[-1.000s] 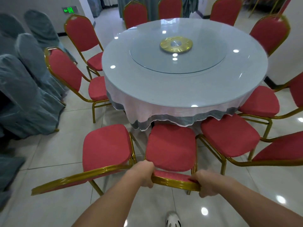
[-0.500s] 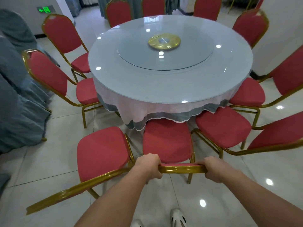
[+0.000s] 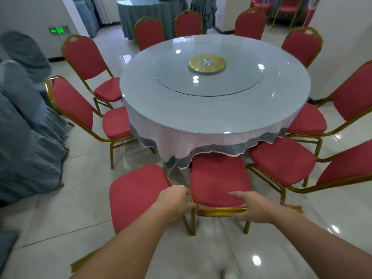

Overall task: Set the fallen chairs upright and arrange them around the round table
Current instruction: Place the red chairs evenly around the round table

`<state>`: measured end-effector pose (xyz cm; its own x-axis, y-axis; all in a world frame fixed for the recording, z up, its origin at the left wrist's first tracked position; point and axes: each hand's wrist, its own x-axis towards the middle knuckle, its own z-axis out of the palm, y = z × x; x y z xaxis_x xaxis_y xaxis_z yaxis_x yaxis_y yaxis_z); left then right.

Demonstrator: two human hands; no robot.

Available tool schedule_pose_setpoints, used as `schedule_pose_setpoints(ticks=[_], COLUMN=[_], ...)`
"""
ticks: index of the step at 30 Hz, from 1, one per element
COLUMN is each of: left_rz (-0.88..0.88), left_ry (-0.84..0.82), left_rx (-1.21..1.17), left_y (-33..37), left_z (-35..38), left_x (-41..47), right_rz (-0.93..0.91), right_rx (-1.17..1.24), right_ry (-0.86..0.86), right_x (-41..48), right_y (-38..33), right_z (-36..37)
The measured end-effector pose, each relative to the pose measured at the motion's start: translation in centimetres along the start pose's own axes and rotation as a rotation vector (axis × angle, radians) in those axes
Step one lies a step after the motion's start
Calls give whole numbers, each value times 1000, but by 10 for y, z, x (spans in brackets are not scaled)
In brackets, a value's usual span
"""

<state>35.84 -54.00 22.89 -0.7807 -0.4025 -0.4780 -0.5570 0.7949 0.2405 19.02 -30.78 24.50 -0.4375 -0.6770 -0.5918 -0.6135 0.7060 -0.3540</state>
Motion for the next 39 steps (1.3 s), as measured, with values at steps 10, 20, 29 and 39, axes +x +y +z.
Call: schedule_pose_setpoints(ticks=[10,20,29,39], left_rz=[-219,-324,-264,-240], left_ry=[-41,-59,-66,-190], left_rx=[-168,-217,-19,-110], left_y=[-94,-201,-292,-336], left_z=[10,56,83,68], left_x=[-76,-165,-181,-156], right_rz=[-324,-504,-312,-194], right_rx=[-122,-274,-407,-309], right_ry=[-18,-257,-208,-92], right_x=[52,89,78,65], right_y=[-124,-240,-281,-323], right_z=[8,83,141,165])
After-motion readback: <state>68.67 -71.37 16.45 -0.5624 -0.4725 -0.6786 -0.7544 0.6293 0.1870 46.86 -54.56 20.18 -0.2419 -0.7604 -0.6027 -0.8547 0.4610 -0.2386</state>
